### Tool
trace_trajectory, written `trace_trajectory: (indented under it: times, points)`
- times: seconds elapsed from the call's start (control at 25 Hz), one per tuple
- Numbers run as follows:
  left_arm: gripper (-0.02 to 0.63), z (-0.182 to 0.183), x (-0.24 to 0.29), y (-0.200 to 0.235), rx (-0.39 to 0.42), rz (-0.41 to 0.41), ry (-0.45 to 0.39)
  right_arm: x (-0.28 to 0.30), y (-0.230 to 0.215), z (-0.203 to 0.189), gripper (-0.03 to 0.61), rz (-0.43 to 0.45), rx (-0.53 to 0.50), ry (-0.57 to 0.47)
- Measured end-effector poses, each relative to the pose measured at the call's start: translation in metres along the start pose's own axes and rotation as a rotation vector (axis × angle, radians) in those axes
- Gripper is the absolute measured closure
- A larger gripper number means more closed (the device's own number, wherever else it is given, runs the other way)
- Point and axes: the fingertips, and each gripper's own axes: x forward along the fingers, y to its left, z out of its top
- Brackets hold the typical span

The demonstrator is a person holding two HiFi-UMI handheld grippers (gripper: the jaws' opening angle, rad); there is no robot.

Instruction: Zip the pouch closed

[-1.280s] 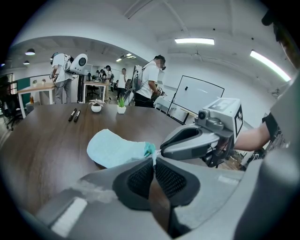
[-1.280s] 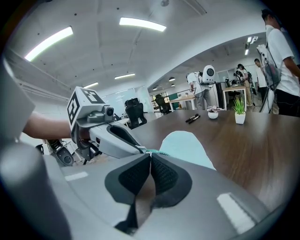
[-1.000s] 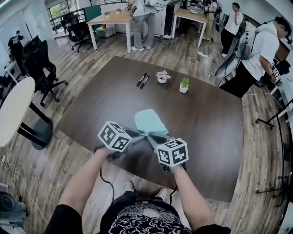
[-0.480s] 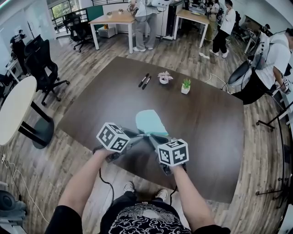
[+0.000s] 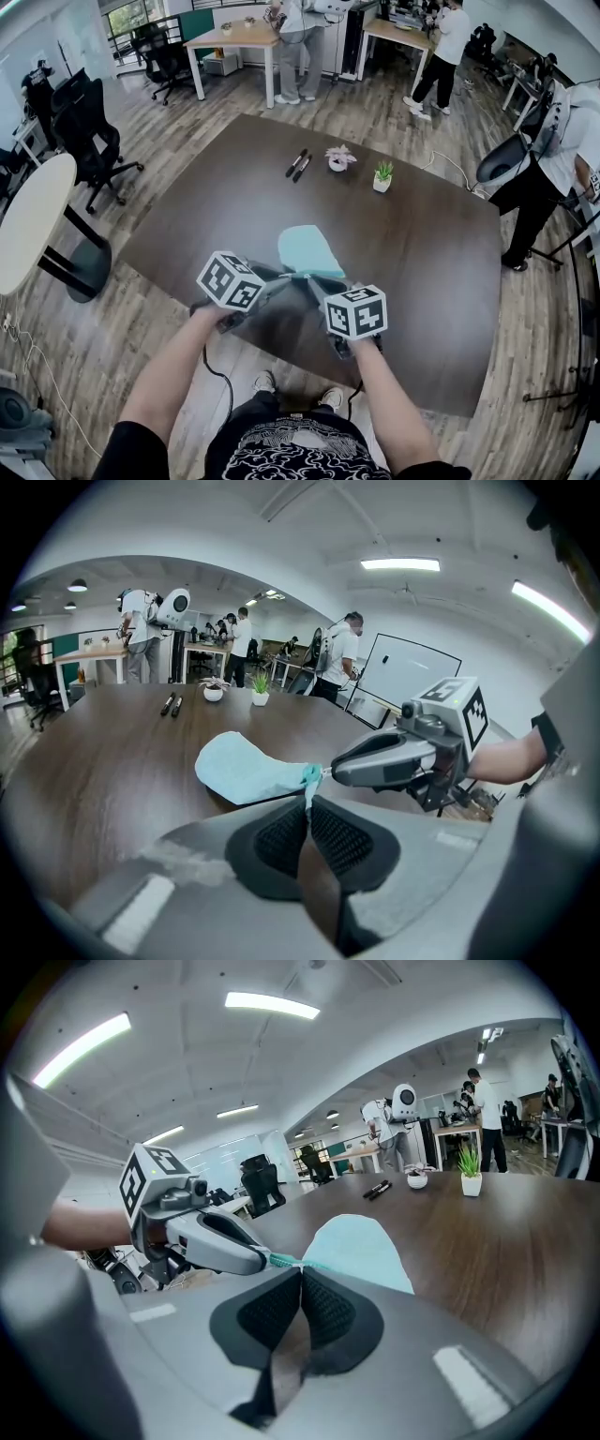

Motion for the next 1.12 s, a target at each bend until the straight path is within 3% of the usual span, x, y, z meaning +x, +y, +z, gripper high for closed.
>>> trace_trajectory:
  times: [1.12]
  points:
    - [0.594,0.003,0.001,0.018,-0.036,0.079,-0.010,-0.002,-0.014,-0.002,0.572,-0.037,0.021,-0.001]
